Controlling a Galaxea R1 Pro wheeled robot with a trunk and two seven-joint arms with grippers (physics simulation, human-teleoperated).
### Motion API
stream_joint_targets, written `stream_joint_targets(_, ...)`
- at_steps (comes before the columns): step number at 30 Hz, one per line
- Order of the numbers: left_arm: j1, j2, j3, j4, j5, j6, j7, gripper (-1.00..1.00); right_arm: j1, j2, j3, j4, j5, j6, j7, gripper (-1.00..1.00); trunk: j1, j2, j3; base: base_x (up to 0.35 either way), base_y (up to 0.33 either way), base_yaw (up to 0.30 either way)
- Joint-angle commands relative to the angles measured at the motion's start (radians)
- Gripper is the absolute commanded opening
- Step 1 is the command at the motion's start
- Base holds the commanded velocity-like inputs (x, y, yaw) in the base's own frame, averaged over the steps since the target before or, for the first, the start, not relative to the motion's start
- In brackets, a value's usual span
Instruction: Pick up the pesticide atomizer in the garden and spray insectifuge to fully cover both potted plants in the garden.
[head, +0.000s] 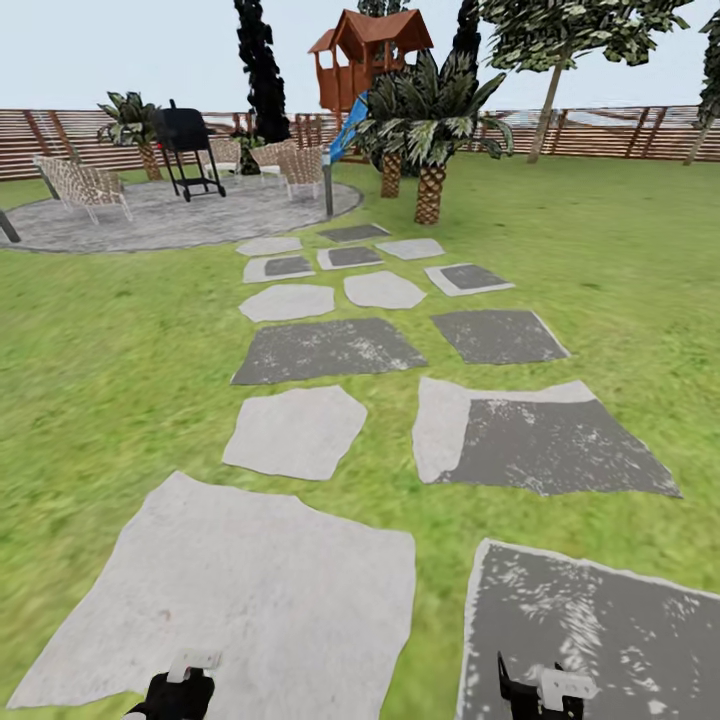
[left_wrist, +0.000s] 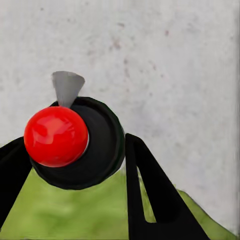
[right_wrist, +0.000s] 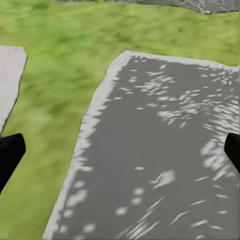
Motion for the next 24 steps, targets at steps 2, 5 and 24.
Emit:
stream_joint_targets(2,-0.001,0.0,0.0,0.001,-0.002,-0.004,-0.002,-1.0,-0.001,0.0,-0.006,0.001,0.011,-0.003,-0.004,1.0,0.0,0.0,-0.001,0.332,-0.105,0.0)
stream_joint_targets(5,-0.001,0.0,0.0,0.001,-0.002,-0.004,-0.002,-1.0,-0.001,0.0,-0.006,0.001,0.011,-0.003,-0.004,1.0,0.0,0.0,-0.001,0.332,-0.105,0.0)
stream_joint_targets(24,-0.001,0.0,0.0,0.001,-0.002,-0.004,-0.002,-1.0,-0.001,0.0,-0.006,0.001,0.011,-0.003,-0.003,1.0,0.0,0.0,-0.001,0.332,-0.105,0.0)
